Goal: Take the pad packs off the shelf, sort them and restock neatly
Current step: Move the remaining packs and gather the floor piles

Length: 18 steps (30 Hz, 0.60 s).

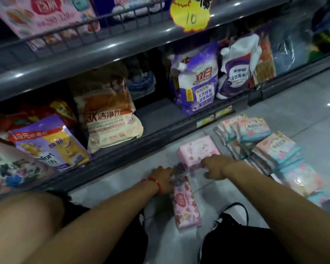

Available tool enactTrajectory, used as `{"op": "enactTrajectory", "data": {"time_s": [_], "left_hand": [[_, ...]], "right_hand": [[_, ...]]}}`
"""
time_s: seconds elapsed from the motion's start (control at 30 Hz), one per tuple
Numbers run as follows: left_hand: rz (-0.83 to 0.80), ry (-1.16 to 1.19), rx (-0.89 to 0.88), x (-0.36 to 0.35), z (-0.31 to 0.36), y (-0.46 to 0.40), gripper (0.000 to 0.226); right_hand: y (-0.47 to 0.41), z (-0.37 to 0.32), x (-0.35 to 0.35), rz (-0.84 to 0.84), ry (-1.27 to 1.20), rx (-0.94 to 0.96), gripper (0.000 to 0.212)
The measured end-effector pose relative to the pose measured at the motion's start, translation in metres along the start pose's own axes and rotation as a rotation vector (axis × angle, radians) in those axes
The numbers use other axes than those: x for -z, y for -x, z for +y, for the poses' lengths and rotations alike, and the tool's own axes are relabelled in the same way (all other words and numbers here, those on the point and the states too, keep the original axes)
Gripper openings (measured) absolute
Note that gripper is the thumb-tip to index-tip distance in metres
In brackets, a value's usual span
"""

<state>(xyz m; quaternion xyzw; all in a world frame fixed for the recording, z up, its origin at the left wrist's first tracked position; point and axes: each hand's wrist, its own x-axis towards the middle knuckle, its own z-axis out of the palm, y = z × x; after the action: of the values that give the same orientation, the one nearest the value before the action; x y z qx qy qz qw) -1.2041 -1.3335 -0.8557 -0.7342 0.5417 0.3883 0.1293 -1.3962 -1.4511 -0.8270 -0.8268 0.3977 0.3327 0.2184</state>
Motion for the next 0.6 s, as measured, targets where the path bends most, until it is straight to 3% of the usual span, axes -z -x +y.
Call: {"op": "enactTrajectory", "data": {"time_s": [0.1, 0.2, 0.33, 0.4, 0.5, 0.53, 0.6], "left_hand": [[-0.045, 0.291, 0.151, -0.061, -0.002, -0.011, 0.050], [-0.135, 0.748, 0.262, -0.103, 0.006, -0.010, 0.041], [-0.067, 1.178, 0.345, -0.130, 0.001, -0.018, 0.075], [0.025, 1.198, 0.297, -0.124, -0.001, -0.012, 0.084], [0.141, 1.032, 0.233, -0.115, -0.018, -0.018, 0.104], [0.171, 0.978, 0.232, -0.116, -0.026, -0.024, 0.106], [0.215, 0.946, 0.246, -0.127, -0.052, -0.048, 0.105]], "right_hand": [[-0.015, -0.030, -0.062, -0.142, -0.203, -0.041, 0.056], [-0.023, -0.062, -0.114, -0.175, -0.507, -0.083, 0.053], [-0.020, -0.074, -0.136, -0.033, -1.052, -0.282, 0.038], [-0.018, -0.069, -0.134, 0.003, -1.296, -0.380, 0.028], [-0.015, -0.060, -0.112, -0.040, -1.513, -0.329, 0.026], [-0.019, -0.056, -0.106, -0.019, -1.464, -0.273, 0.027], [-0.036, -0.045, -0.096, 0.151, -1.090, -0.186, 0.021]]}}
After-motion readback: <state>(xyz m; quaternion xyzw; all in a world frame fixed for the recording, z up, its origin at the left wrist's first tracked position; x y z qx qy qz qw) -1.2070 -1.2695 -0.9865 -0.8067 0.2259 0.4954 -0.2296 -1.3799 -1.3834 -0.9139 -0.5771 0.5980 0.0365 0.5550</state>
